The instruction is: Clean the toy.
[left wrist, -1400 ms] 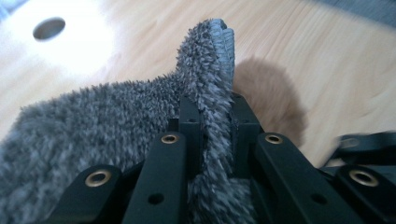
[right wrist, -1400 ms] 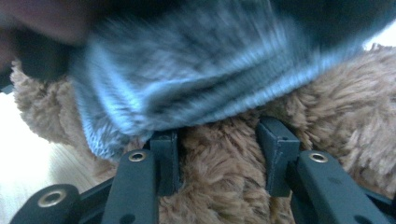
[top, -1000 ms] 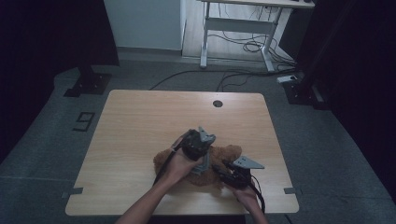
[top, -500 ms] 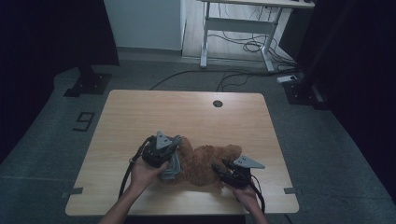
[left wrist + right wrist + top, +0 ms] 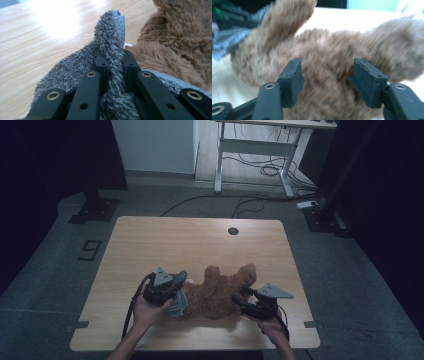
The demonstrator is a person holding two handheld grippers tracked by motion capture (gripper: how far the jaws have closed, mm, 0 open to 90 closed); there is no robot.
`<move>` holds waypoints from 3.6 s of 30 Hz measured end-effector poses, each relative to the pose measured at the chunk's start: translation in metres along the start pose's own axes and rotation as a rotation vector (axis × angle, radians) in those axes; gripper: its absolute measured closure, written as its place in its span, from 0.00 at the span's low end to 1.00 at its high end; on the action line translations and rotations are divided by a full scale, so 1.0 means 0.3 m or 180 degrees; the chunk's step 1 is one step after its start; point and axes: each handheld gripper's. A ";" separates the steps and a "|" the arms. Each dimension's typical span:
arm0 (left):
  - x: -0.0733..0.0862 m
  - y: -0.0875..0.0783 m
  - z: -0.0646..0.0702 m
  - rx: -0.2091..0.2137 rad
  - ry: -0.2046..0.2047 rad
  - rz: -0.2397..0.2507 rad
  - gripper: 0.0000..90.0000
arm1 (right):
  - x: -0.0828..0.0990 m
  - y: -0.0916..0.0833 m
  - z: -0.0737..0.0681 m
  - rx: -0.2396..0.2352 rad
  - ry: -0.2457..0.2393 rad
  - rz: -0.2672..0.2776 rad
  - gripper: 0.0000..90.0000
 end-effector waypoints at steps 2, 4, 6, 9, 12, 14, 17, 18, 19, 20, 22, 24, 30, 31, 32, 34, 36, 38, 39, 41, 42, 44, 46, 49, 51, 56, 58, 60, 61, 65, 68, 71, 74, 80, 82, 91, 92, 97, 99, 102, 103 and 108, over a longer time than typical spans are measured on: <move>0.000 -0.001 0.003 -0.0005 0.0013 0.0004 0.88 | -0.038 0.000 0.004 0.0010 0.0008 0.0034 0.39; 0.000 -0.004 0.008 -0.0006 0.0022 0.0013 0.88 | -0.095 0.021 0.008 0.0037 -0.0024 -0.0034 0.34; 0.002 -0.006 0.009 0.0007 0.0028 0.0014 0.88 | -0.147 0.051 0.009 0.0016 -0.0043 -0.0096 0.31; 0.007 -0.011 0.011 0.0030 0.0004 0.0037 0.88 | -0.207 0.108 0.014 -0.0014 -0.0062 -0.0270 0.28; 0.012 -0.015 0.007 0.0067 -0.0018 0.0054 0.88 | -0.225 0.176 0.039 -0.0079 0.0010 -0.0552 0.25; 0.017 -0.018 0.005 0.0095 -0.0035 0.0070 0.88 | -0.203 0.202 0.055 -0.0170 0.0061 -0.0755 0.23; 0.023 -0.020 0.001 0.0157 -0.0072 0.0096 0.88 | -0.158 0.188 0.059 -0.0358 0.0106 -0.0905 0.18; 0.024 -0.021 0.000 0.0170 -0.0081 0.0100 0.88 | -0.138 0.171 0.055 -0.0406 0.0118 -0.0913 0.17; 0.025 -0.022 -0.001 0.0193 -0.0095 0.0105 0.88 | -0.126 0.160 0.052 -0.0429 0.0117 -0.0921 0.16; 0.026 -0.023 -0.001 0.0217 -0.0108 0.0115 0.88 | -0.111 0.145 0.047 -0.0468 0.0106 -0.0959 0.15; 0.029 -0.025 0.001 0.0251 -0.0111 0.0123 0.88 | -0.083 0.119 0.028 -0.0470 0.0029 -0.1008 0.13; 0.032 -0.028 0.005 0.0265 -0.0115 0.0137 0.88 | -0.057 0.099 -0.004 -0.0437 -0.0116 -0.1076 0.07; 0.042 -0.030 0.007 0.0284 -0.0148 0.0162 0.87 | 0.027 0.125 -0.091 -0.0013 -0.0632 -0.1162 0.00; 0.042 -0.030 0.007 0.0282 -0.0146 0.0164 0.87 | 0.033 0.129 -0.094 0.0033 -0.0638 -0.1126 0.00; 0.043 -0.029 0.006 0.0284 -0.0149 0.0168 0.87 | 0.038 0.131 -0.094 0.0068 -0.0667 -0.1090 0.00; 0.042 -0.027 0.008 0.0272 -0.0144 0.0176 0.87 | 0.047 0.138 -0.093 0.0158 -0.0719 -0.1045 0.01; 0.037 -0.021 0.009 0.0239 -0.0140 0.0176 0.87 | 0.053 0.147 -0.090 0.0252 -0.0743 -0.0988 0.03; 0.032 -0.014 0.007 0.0203 -0.0136 0.0176 0.87 | 0.056 0.157 -0.089 0.0319 -0.0749 -0.0939 0.04; 0.026 -0.008 0.005 0.0189 -0.0142 0.0179 0.87 | 0.057 0.161 -0.088 0.0354 -0.0750 -0.0925 0.05; 0.016 0.004 -0.002 0.0165 -0.0155 0.0180 0.87 | 0.057 0.171 -0.080 0.0403 -0.0721 -0.0871 0.06; 0.010 0.009 -0.006 0.0153 -0.0162 0.0179 0.87 | 0.057 0.175 -0.075 0.0423 -0.0713 -0.0832 0.07; -0.003 0.021 -0.011 0.0130 -0.0166 0.0175 0.87 | 0.059 0.183 -0.069 0.0473 -0.0688 -0.0771 0.08; -0.018 0.033 -0.017 0.0104 -0.0158 0.0165 0.87 | 0.061 0.189 -0.064 0.0539 -0.0684 -0.0690 0.09; -0.037 0.052 -0.027 0.0076 -0.0142 0.0145 0.87 | 0.065 0.199 -0.057 0.0607 -0.0682 -0.0576 0.10; -0.054 0.070 -0.037 0.0055 -0.0138 0.0129 0.87 | 0.067 0.208 -0.051 0.0646 -0.0666 -0.0513 0.11; -0.091 0.116 -0.066 0.0019 -0.0162 0.0099 0.87 | 0.057 0.242 -0.029 0.0728 -0.0605 -0.0367 0.15; -0.102 0.131 -0.076 0.0031 -0.0167 0.0052 0.87 | 0.051 0.253 -0.019 0.0736 -0.0575 -0.0331 0.16; -0.104 0.131 -0.078 0.0062 -0.0165 0.0043 0.87 | 0.047 0.252 -0.017 0.0717 -0.0547 -0.0341 0.17; -0.102 0.126 -0.078 0.0087 -0.0148 0.0037 0.87 | 0.048 0.245 -0.019 0.0691 -0.0543 -0.0339 0.18; -0.086 0.092 -0.074 0.0200 -0.0159 0.0051 0.87 | 0.064 0.191 -0.040 0.0535 -0.0562 -0.0311 0.20; -0.092 0.049 -0.079 0.0309 -0.0224 0.0097 0.86 | 0.081 0.140 -0.064 0.0414 -0.0628 -0.0288 0.21; -0.138 0.016 -0.062 0.0393 -0.0187 0.0171 0.86 | 0.098 0.112 -0.090 0.0376 -0.0751 -0.0275 0.22; -0.195 0.021 -0.012 0.0474 -0.0027 0.0143 0.86 | 0.110 0.100 -0.107 0.0367 -0.0816 -0.0256 0.22; -0.181 0.124 0.037 0.0715 0.0058 -0.0339 0.86 | 0.120 0.059 -0.123 0.0256 -0.0888 -0.0281 0.22; -0.157 0.124 0.056 0.0709 0.0094 -0.0294 0.86 | 0.106 0.036 -0.124 0.0187 -0.0854 -0.0337 0.22; -0.101 0.072 0.084 0.0755 0.0114 -0.0166 0.86 | -0.097 -0.046 -0.080 -0.0074 -0.0393 -0.0280 0.25; -0.096 0.068 0.089 0.0758 0.0119 -0.0161 0.86 | -0.124 -0.035 -0.068 -0.0078 -0.0352 -0.0329 0.24; -0.072 0.042 0.101 0.0773 0.0121 -0.0116 0.86 | -0.188 0.028 -0.010 -0.0132 -0.0140 -0.0611 0.22; -0.064 0.033 0.102 0.0772 0.0120 -0.0101 0.86 | -0.170 0.053 -0.004 -0.0220 -0.0068 -0.0787 0.22; -0.057 0.022 0.099 0.0811 0.0093 -0.0089 0.86 | -0.111 0.073 -0.021 -0.0324 -0.0093 -0.1051 0.20; -0.054 0.016 0.098 0.0847 0.0058 -0.0067 0.86 | -0.092 0.070 -0.022 -0.0409 -0.0045 -0.1059 0.20; -0.052 -0.004 0.102 0.0965 0.0029 -0.0041 0.86 | -0.026 0.057 -0.035 -0.0672 0.0063 -0.1134 0.17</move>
Point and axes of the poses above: each handheld gripper's, and its own axes: y roughly forward along the jaws, x roughly out of its underside, z roughly to its right, and after that the axes turned 9 degrees about y, right-handed
